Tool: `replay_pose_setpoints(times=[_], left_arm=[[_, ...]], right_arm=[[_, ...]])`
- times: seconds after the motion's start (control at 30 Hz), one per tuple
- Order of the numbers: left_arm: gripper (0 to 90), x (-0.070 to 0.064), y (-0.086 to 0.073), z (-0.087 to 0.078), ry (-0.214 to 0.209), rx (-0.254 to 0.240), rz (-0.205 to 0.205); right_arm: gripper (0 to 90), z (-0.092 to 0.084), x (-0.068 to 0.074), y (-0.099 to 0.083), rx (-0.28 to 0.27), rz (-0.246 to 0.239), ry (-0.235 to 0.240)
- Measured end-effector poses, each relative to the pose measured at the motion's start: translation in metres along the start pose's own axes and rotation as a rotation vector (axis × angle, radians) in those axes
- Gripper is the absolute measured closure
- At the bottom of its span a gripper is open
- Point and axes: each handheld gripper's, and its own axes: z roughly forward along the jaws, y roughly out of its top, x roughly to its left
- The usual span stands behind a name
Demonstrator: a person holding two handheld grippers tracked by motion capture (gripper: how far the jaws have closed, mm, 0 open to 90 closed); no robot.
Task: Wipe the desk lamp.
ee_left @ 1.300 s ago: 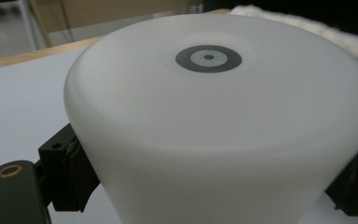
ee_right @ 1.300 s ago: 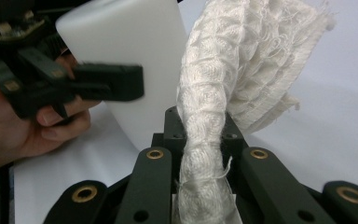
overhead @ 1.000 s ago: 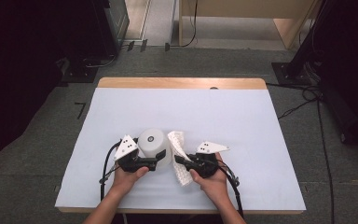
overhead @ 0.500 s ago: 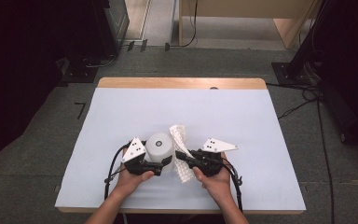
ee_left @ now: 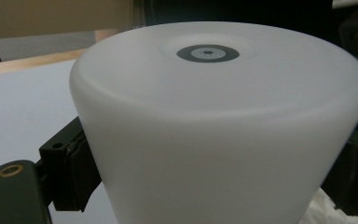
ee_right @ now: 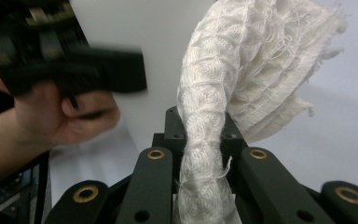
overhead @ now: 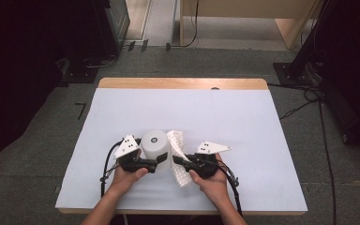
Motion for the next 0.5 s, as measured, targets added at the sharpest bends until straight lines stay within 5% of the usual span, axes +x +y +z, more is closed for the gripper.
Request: replay_pose_setpoints(times=[0.17,0.33,0.5], left_arm=[[9.1,-0.009,-0.005,0.010,0.000,0.056,0.057],[9.1,-0.011,-0.002,0.010,0.006,0.047,0.070],[9.0,-0.007,0.005,0.002,0.026,-0.021,0.061]], right_arm=[[79.9,-0.014,0.003,0.011,-0.056,-0.015,-0.004],[79.9,-0.019,0.004,0.014,-0.077,-0.025,0.005],[79.8,-0.005,-0.001,0.003,0.018,-0.026,-0.023]])
